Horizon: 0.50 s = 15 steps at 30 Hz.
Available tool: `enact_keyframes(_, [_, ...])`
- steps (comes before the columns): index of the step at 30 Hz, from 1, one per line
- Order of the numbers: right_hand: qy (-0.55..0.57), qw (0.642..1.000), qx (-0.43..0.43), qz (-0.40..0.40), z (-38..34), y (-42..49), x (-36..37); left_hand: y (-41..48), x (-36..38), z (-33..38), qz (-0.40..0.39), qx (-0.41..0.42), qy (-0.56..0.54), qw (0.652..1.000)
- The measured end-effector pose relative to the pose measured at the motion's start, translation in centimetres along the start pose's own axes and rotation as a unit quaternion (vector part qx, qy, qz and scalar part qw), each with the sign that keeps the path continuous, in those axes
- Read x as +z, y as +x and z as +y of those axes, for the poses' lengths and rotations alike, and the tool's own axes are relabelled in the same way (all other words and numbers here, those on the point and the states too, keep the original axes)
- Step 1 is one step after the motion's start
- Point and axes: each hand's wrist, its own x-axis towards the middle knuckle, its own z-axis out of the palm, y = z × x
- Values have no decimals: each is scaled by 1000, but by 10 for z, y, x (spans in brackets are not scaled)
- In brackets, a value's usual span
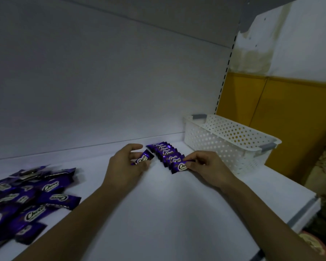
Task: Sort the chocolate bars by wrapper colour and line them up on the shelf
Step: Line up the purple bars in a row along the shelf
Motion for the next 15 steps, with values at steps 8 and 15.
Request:
enact_keyframes(8, [-115, 991, -43, 47, 4, 5, 10, -1, -1, 1, -10, 32, 74, 997])
enact_keyframes(15, [-115, 988, -73, 67, 4, 10, 12, -2, -2, 2, -32, 69, 110, 991])
